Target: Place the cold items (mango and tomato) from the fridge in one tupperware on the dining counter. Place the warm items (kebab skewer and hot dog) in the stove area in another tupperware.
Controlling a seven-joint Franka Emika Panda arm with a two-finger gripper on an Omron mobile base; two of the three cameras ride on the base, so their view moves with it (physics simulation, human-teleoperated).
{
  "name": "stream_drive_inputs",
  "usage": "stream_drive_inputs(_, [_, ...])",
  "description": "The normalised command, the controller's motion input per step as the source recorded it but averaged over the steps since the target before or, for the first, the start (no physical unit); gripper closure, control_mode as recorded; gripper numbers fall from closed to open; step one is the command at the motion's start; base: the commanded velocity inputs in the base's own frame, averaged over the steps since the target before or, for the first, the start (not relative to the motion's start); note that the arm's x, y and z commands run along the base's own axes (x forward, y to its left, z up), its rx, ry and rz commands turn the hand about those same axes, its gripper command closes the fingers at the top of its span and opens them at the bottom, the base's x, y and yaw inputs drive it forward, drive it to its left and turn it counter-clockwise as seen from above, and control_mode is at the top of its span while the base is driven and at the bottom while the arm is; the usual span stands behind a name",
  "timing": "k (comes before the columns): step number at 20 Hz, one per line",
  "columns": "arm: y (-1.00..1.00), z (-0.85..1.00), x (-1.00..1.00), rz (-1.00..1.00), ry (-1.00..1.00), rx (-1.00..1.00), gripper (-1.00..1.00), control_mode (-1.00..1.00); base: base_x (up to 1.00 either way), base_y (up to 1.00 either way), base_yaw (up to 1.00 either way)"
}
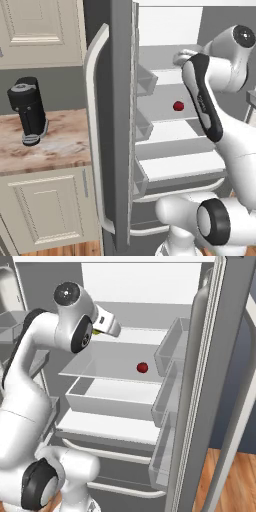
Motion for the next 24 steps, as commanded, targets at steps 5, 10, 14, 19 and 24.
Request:
stream_drive_inputs(5, [0.0,-0.74,-0.81,0.06,0.13,-0.03,1.0,-1.0,0.0,0.0,0.0])
stream_drive_inputs(10, [0.0,-1.0,-0.42,0.13,0.21,-0.15,1.0,-1.0,0.0,0.0,0.0])
stream_drive_inputs(14, [0.0,-0.89,-0.56,0.09,0.24,-0.15,1.0,-1.0,0.0,0.0,0.0])
stream_drive_inputs(19, [0.18,-0.14,-0.98,0.01,0.26,-0.08,1.0,-1.0,0.0,0.0,0.0])
stream_drive_inputs(24, [0.24,-0.02,-0.43,0.02,0.29,-0.06,1.0,-1.0,0.0,0.0,0.0])
